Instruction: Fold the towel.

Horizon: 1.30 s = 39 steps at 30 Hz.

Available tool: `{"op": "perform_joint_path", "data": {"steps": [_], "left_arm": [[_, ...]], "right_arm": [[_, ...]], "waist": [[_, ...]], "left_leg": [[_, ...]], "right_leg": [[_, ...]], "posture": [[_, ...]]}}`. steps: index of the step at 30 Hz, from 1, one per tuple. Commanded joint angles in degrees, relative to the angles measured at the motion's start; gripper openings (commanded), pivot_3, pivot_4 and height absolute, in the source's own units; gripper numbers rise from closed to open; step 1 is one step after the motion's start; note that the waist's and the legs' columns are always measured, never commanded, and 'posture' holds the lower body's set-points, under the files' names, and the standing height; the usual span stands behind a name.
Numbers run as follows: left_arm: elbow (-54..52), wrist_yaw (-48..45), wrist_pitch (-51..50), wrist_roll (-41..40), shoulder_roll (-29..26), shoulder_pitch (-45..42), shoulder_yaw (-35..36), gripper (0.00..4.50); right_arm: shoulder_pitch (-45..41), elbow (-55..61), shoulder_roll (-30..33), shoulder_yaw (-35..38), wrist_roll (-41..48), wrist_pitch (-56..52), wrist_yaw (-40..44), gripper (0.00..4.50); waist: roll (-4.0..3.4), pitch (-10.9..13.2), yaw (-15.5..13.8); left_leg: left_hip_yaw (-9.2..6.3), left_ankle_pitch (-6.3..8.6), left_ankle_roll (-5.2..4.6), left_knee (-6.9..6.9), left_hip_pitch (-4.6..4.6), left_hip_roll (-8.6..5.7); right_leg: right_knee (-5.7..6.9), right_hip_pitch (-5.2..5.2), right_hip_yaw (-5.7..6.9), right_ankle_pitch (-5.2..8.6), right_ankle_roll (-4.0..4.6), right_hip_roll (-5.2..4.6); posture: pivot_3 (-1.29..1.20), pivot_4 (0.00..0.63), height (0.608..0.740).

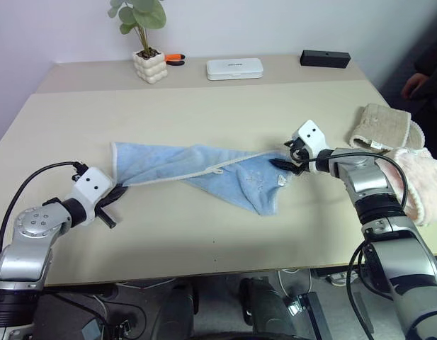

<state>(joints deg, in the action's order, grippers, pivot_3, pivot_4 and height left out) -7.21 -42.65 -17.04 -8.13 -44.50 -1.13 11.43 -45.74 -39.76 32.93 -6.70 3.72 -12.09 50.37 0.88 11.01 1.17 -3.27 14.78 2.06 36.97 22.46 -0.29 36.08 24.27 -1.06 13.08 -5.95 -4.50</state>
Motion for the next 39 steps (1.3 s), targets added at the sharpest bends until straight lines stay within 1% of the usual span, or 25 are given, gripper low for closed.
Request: {"op": "perform_joint_path", "data": {"steps": [1,2,3,4,5,8,10,12,14,16,17,18,20,21,22,24,27,28,29,31,32,33,34,37,39], "left_arm": [[-1.9,0.2,0.1,-0.5,-1.0,0.8,2.1,0.00],[-1.8,0.2,0.1,-0.5,-1.0,0.9,2.2,0.00],[-1.8,0.1,0.1,-0.6,-1.1,1.0,2.3,0.00],[-1.8,0.1,0.1,-0.6,-1.1,1.0,2.3,0.00],[-1.8,0.0,0.3,-0.5,-1.1,1.0,2.3,0.00],[0.0,0.5,1.0,-1.1,-0.8,-1.2,2.9,0.00],[3.9,1.8,2.1,-1.4,-0.1,-6.8,3.0,0.00],[10.6,3.9,5.8,0.5,-0.1,-15.5,1.7,0.00],[19.6,6.8,8.6,2.1,0.3,-26.6,0.7,0.00],[25.6,8.0,11.0,2.7,0.7,-32.9,0.3,0.00],[31.1,10.5,12.9,3.4,0.6,-39.8,0.4,0.00],[35.2,12.2,14.4,4.0,0.5,-44.7,0.4,0.00],[43.6,15.5,17.2,3.8,-0.7,-55.5,1.8,0.00],[45.8,14.8,17.2,2.5,-1.4,-58.1,2.7,0.00],[46.7,12.6,17.0,1.2,-2.2,-58.9,3.1,0.00],[45.4,7.8,18.6,0.2,-3.9,-56.1,2.7,0.00],[37.7,0.3,18.0,-2.1,-7.0,-45.3,3.3,0.00],[33.5,-2.3,15.7,-4.1,-7.9,-39.9,4.6,0.00],[30.3,-3.8,13.8,-5.7,-8.6,-36.2,5.7,0.00],[23.2,-6.6,10.6,-8.5,-9.9,-26.1,8.8,0.00],[19.9,-7.8,8.3,-9.8,-10.6,-21.3,10.5,0.00],[15.6,-10.4,5.8,-10.7,-11.4,-13.4,13.4,0.00],[12.5,-12.0,3.8,-11.5,-12.0,-7.9,15.4,0.00],[5.7,-15.7,2.0,-9.9,-13.5,7.3,19.2,0.00],[2.2,-18.2,0.5,-9.9,-14.0,15.0,21.3,0.00]], "right_arm": [[-1.1,1.6,0.5,1.1,0.3,0.6,1.5,1.82],[-0.9,2.4,0.6,1.3,0.3,0.3,1.8,1.20],[-0.7,3.3,0.8,1.5,0.4,-0.1,2.1,0.77],[-0.5,4.0,1.0,1.7,0.5,-0.3,2.3,0.19],[-0.3,4.7,1.2,1.8,0.5,-0.5,2.3,0.06],[-0.5,7.2,2.2,2.7,-0.3,0.4,0.5,0.06],[-3.3,7.0,3.5,3.7,-1.9,2.9,-2.8,0.06],[-8.2,3.3,4.9,3.4,-4.9,6.8,-7.2,0.06],[-14.1,-1.6,5.5,3.6,-6.8,10.2,-11.4,0.06],[-17.6,-5.2,5.4,3.9,-7.2,12.2,-13.2,0.06],[-20.8,-6.8,5.9,4.1,-7.6,13.9,-14.5,0.06],[-23.2,-8.0,6.3,4.2,-8.0,15.3,-15.4,0.06],[-27.9,-7.4,7.3,5.1,-7.4,16.9,-14.8,0.06],[-28.7,-6.0,7.7,5.4,-6.7,17.0,-13.2,0.06],[-28.5,-4.1,8.0,5.6,-5.8,16.6,-11.1,0.06],[-25.7,1.1,8.4,5.8,-3.7,15.3,-6.9,0.06],[-16.7,13.9,9.7,6.2,1.4,10.0,0.4,0.06],[-12.5,19.1,10.5,6.3,3.1,7.8,2.7,0.06],[-9.5,22.9,11.1,6.5,4.3,5.9,4.0,0.06],[-1.7,31.9,12.5,7.2,7.8,1.2,6.9,0.06],[1.9,35.8,13.2,7.6,9.5,-1.3,8.2,0.06],[7.7,41.0,14.5,8.0,11.5,-4.6,9.5,0.06],[11.5,44.6,15.4,8.4,12.8,-7.1,10.2,0.06],[22.4,53.8,19.2,10.3,16.7,-12.9,12.4,0.06],[28.5,58.4,22.5,12.6,20.2,-16.2,15.1,0.06]], "waist": [[0.00,0.0,0.0],[0.00,0.0,0.0],[-0.01,0.0,0.0],[-0.01,0.0,0.0],[-0.01,0.0,0.0],[-0.02,0.0,-0.1],[-0.05,0.0,-0.5],[-0.06,0.1,-0.6],[-0.06,0.1,-0.5],[-0.03,0.1,-0.2],[-0.02,0.1,-0.1],[-0.01,0.1,0.0],[0.02,0.1,0.2],[0.04,0.1,0.5],[0.04,0.1,0.9],[-0.07,0.1,1.6],[-0.13,0.0,2.1],[-0.13,0.0,2.2],[-0.12,0.1,2.2],[-0.07,0.2,2.1],[-0.07,0.2,2.1],[-0.07,0.2,2.1],[-0.07,0.2,2.0],[-0.09,0.2,1.2],[-0.12,0.2,0.5]], "left_leg": [[0.00,0.00,0.00,0.00,0.00,0.00],[-0.01,0.00,0.00,0.00,0.00,0.00],[-0.01,0.00,0.00,0.00,0.00,0.00],[-0.01,0.00,0.00,0.00,0.00,0.00],[0.00,0.00,0.00,0.01,0.00,0.00],[0.00,0.00,0.00,0.01,0.00,0.00],[-0.02,0.00,0.00,0.03,0.01,0.00],[-0.04,-0.02,0.03,0.08,0.03,-0.03],[-0.04,-0.07,0.11,0.11,0.08,-0.05],[-0.04,-0.09,0.15,0.08,0.09,-0.06],[-0.04,-0.09,0.15,0.07,0.08,-0.06],[0.00,-0.06,0.11,0.01,0.04,-0.07],[0.01,-0.05,0.10,-0.10,0.18,-0.08],[0.02,-0.05,0.10,-0.07,0.39,-0.07],[0.00,-0.06,0.11,0.02,0.84,-0.07],[0.09,-0.19,0.33,-0.02,1.02,-0.11],[0.33,-0.03,0.05,-0.05,0.89,-0.11],[0.34,-0.02,0.04,-0.08,0.92,-0.08],[0.33,-0.02,0.04,-0.07,0.93,-0.06],[0.32,0.10,-0.16,0.09,1.02,-0.04],[0.30,0.06,-0.11,0.12,1.07,-0.03],[0.30,0.07,-0.11,0.15,1.05,-0.01],[0.31,0.07,-0.11,0.13,1.02,0.01],[0.32,0.09,-0.15,0.13,0.87,0.05],[0.31,0.09,-0.15,0.15,0.74,0.04]], "right_leg": [[0.00,0.00,0.00,0.00,0.00,0.00],[0.01,0.00,0.00,0.00,0.00,0.00],[0.02,0.00,0.01,0.00,0.00,0.00],[0.02,0.00,0.00,0.00,0.00,0.00],[0.02,0.01,0.00,0.00,0.00,0.00],[0.01,0.01,0.00,0.00,0.00,0.00],[0.02,0.01,0.01,0.00,0.00,0.00],[0.04,0.01,0.03,0.00,0.00,0.00],[0.03,0.05,0.03,-0.03,0.01,0.00],[0.02,0.07,0.04,-0.04,-0.01,0.01],[0.06,0.07,0.03,-0.06,-0.05,-0.01],[0.04,0.07,0.02,-0.05,-0.06,-0.04],[-0.03,0.24,0.03,-0.05,-0.07,-0.03],[0.00,0.45,0.04,-0.05,-0.07,-0.04],[0.10,0.87,0.04,-0.08,-0.10,-0.04],[0.14,1.07,0.03,-0.10,-0.13,-0.12],[0.09,1.06,0.02,-0.08,-0.15,-0.19],[0.07,1.07,0.03,-0.08,-0.15,-0.18],[0.07,1.07,0.03,-0.08,-0.15,-0.17],[0.14,1.13,0.03,-0.08,-0.14,-0.17],[0.14,1.18,0.03,-0.12,-0.15,-0.17],[0.15,1.16,0.02,-0.12,-0.15,-0.17],[0.14,1.15,0.01,-0.12,-0.14,-0.17],[0.14,1.03,0.01,-0.10,-0.11,-0.16],[0.11,0.85,0.02,-0.07,-0.05,-0.18]], "posture": [[0.00,0.150,0.738],[0.00,0.150,0.738],[0.00,0.150,0.738],[0.00,0.150,0.738],[0.00,0.150,0.738],[0.00,0.150,0.738],[0.00,0.150,0.738],[0.00,0.150,0.738],[0.00,0.150,0.738],[0.00,0.150,0.738],[0.00,0.150,0.738],[0.00,0.150,0.738],[0.00,0.150,0.738],[0.00,0.150,0.738],[0.00,0.150,0.738],[0.00,0.150,0.738],[0.00,0.150,0.738],[0.00,0.150,0.738],[0.00,0.150,0.738],[0.00,0.150,0.738],[0.00,0.150,0.738],[0.00,0.150,0.738],[0.00,0.150,0.738],[0.00,0.150,0.738],[0.00,0.150,0.738]]}}
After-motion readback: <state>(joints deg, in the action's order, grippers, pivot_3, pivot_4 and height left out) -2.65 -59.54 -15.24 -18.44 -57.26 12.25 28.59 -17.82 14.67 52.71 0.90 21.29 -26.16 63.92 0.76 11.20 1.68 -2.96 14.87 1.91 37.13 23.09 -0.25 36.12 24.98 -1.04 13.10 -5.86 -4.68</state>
